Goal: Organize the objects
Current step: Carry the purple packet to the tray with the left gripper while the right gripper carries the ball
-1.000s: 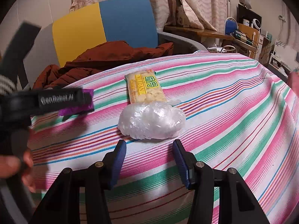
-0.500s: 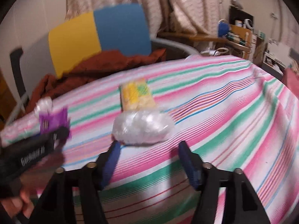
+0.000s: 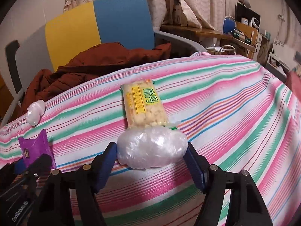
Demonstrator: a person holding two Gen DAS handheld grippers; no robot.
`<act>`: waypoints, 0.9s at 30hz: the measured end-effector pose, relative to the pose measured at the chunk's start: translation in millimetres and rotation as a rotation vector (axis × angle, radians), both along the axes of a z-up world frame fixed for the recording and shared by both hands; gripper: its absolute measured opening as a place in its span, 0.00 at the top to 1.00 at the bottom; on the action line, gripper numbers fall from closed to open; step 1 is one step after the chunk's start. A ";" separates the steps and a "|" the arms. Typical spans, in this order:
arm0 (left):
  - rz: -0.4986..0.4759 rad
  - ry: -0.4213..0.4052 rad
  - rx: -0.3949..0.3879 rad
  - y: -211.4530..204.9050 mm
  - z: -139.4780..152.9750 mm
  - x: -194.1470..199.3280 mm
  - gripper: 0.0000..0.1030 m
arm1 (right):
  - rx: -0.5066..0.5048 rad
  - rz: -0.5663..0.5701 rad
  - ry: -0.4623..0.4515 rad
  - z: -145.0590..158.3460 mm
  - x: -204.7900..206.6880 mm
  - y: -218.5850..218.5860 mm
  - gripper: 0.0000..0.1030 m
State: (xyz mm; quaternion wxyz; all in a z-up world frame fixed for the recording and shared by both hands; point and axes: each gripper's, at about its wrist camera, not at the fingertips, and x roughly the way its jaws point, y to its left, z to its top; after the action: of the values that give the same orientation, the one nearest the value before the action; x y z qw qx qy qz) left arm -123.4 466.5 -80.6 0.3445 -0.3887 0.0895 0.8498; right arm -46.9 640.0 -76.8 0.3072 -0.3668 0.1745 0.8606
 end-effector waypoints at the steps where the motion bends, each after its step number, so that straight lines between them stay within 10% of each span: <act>1: 0.000 -0.001 0.002 -0.3 -0.2 -0.1 0.55 | 0.005 -0.003 0.003 -0.1 1.5 -1.2 0.31; 27: -0.023 0.134 0.020 -48.3 17.5 51.2 0.55 | 0.097 -0.010 0.052 16.4 33.1 -42.1 0.37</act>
State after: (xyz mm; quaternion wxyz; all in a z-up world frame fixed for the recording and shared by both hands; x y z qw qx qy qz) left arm -72.2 418.2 -63.1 0.3515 -0.3263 0.1082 0.8708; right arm -13.8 597.9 -60.4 0.3244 -0.3280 0.1422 0.8758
